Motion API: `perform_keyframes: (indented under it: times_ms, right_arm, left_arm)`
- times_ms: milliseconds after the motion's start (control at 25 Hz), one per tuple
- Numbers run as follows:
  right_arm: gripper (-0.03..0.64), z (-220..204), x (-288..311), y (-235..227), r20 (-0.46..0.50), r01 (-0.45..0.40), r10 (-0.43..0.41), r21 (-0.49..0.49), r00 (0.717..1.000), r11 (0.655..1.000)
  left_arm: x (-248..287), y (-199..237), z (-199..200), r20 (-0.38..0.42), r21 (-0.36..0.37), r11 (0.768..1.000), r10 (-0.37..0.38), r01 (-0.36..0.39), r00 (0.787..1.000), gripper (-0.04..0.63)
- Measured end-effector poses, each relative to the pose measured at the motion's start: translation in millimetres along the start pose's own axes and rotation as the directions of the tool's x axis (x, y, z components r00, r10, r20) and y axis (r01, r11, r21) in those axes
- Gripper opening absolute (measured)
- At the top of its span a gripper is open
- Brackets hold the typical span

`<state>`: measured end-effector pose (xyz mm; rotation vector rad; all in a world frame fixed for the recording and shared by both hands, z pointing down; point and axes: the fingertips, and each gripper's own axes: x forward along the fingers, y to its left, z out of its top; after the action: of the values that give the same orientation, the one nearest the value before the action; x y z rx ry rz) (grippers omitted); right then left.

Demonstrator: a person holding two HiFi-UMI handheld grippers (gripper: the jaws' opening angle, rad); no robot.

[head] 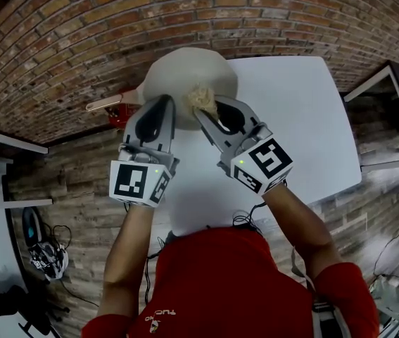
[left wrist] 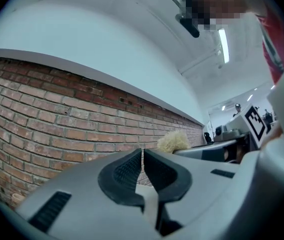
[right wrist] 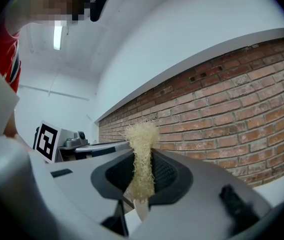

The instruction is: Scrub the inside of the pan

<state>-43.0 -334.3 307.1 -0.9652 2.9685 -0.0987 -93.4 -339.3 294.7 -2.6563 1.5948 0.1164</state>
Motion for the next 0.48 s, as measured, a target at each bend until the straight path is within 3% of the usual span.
perform_keyframes:
  times_ms: [480]
  right_arm:
    - [0.086,2.5,-5.8,-3.4,0.002,-0.001,0.001,-0.005,1.0,1.0]
  left_arm:
    - [2.3,-5.9,-2.2,0.002,-0.014,1.0,0.004,-0.004,1.0,0.025]
